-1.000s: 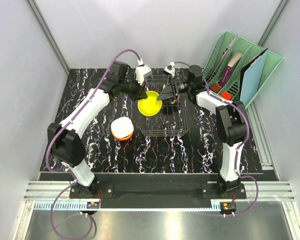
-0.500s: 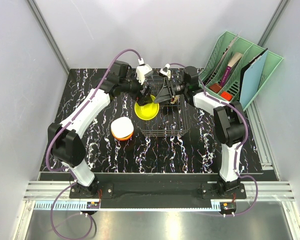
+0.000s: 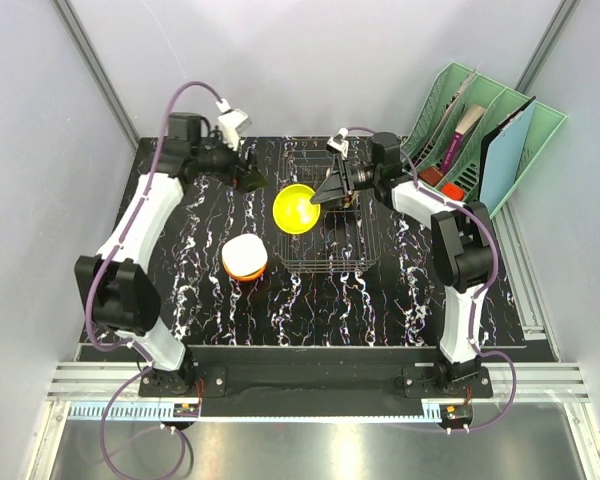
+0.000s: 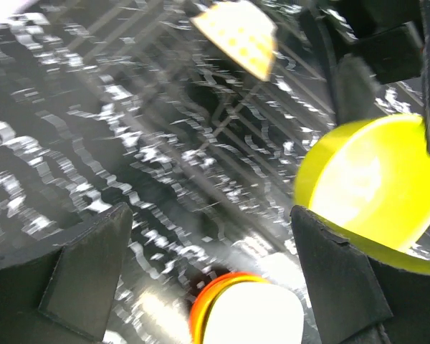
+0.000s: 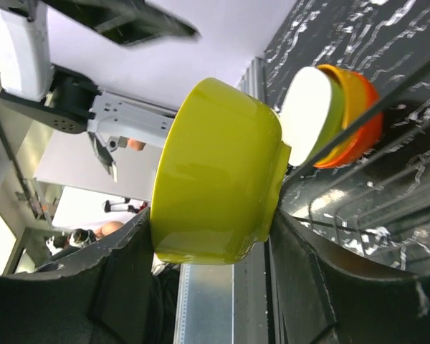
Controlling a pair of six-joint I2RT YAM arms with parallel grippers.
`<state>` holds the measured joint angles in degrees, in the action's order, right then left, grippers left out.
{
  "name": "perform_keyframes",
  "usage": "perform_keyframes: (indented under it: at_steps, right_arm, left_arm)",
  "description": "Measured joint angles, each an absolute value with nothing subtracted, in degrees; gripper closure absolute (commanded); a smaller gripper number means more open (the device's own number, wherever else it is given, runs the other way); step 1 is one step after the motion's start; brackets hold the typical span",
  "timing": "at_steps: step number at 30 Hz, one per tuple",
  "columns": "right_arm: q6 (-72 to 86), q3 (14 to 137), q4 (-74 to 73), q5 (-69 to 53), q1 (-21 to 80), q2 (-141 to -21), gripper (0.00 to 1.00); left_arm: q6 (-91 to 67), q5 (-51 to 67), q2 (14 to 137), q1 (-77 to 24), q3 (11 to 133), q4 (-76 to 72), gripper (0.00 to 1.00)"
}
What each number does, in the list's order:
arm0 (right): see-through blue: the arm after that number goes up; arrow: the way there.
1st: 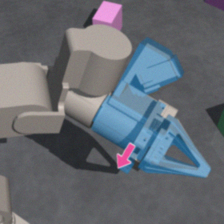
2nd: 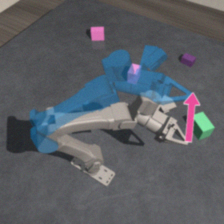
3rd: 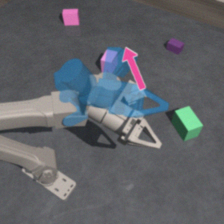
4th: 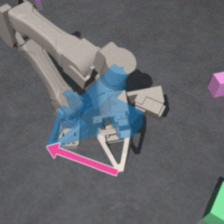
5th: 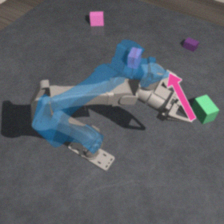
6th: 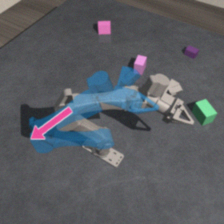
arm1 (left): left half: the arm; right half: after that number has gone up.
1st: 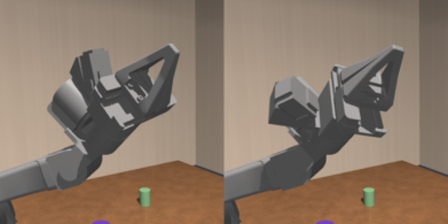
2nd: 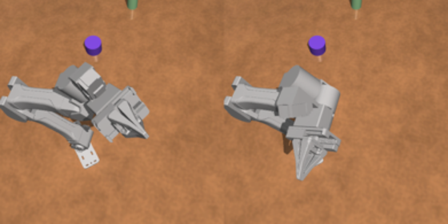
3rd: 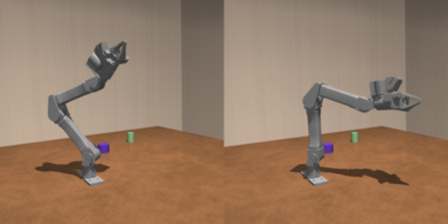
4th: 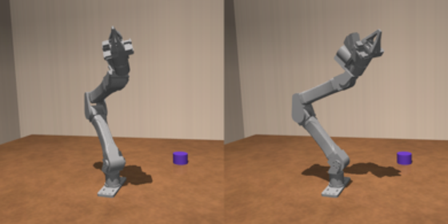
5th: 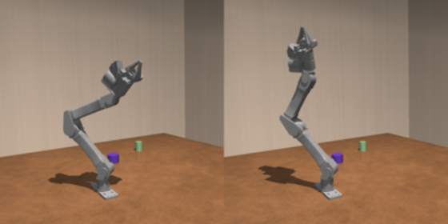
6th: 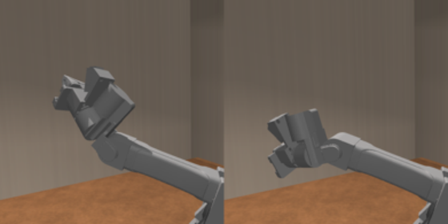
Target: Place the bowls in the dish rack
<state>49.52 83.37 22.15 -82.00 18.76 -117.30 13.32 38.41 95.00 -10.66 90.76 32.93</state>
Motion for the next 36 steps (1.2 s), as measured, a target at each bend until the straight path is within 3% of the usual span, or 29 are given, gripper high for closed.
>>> perform_keyframes:
  at_steps: [10,17,25,36]
  right_arm:
    - [36.3,86.5,4.8,-75.3,17.3,-117.3,1.0]
    - [22.9,97.7,-13.5,-64.5,17.2,-117.3,1.0]
    - [11.3,110.2,-29.1,-40.3,17.2,-117.3,1.0]
    - [-0.7,118.0,-33.9,-10.0,22.9,-117.3,1.0]
  left_arm:
    - [14.8,38.6,88.0,-5.5,84.7,32.6,0.05]
    - [15.0,38.8,87.2,-2.9,80.4,32.7,0.05]
    - [16.5,37.9,86.0,-1.7,78.1,33.3,0.05]
    - [18.4,37.1,85.6,-0.3,76.2,34.3,0.05]
